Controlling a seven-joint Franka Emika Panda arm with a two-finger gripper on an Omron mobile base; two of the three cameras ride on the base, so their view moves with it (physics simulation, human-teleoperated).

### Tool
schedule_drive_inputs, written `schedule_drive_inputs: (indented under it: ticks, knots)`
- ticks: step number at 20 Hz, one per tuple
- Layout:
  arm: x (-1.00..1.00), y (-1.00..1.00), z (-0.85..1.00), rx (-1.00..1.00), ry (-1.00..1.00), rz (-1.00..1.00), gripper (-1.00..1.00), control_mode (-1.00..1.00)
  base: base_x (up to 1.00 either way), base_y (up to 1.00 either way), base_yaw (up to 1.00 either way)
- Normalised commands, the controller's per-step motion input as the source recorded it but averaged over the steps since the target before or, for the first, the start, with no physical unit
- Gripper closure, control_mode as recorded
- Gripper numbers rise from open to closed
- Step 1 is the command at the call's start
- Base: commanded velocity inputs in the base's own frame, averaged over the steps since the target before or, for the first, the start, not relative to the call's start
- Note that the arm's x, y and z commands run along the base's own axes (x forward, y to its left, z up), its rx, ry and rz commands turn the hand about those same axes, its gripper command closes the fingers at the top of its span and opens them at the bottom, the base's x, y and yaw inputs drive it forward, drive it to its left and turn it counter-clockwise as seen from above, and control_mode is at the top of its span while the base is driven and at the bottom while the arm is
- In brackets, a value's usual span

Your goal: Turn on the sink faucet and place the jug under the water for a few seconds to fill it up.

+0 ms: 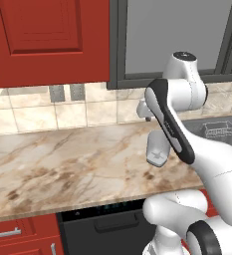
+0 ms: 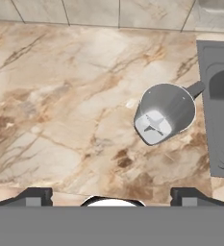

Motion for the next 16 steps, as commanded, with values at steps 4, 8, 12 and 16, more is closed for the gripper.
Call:
schedule_drive_inputs:
  ticks: [4,8,12,16]
  knots:
    - [0.0,0.0,0.0,0.0,0.0,0.0,-1.0,-1.0,0.0,0.0,0.0]
    - [0.0,0.0,0.0,0.0,0.0,0.0,-1.0,-1.0,0.0,0.0,0.0]
    - [-0.22,0.0,-0.02,0.0,0.03,0.0,-1.0,-1.0,0.0,0.0,0.0]
    - [-0.5,0.0,-0.02,0.0,0.0,0.0,-1.0,-1.0,0.0,0.0,0.0]
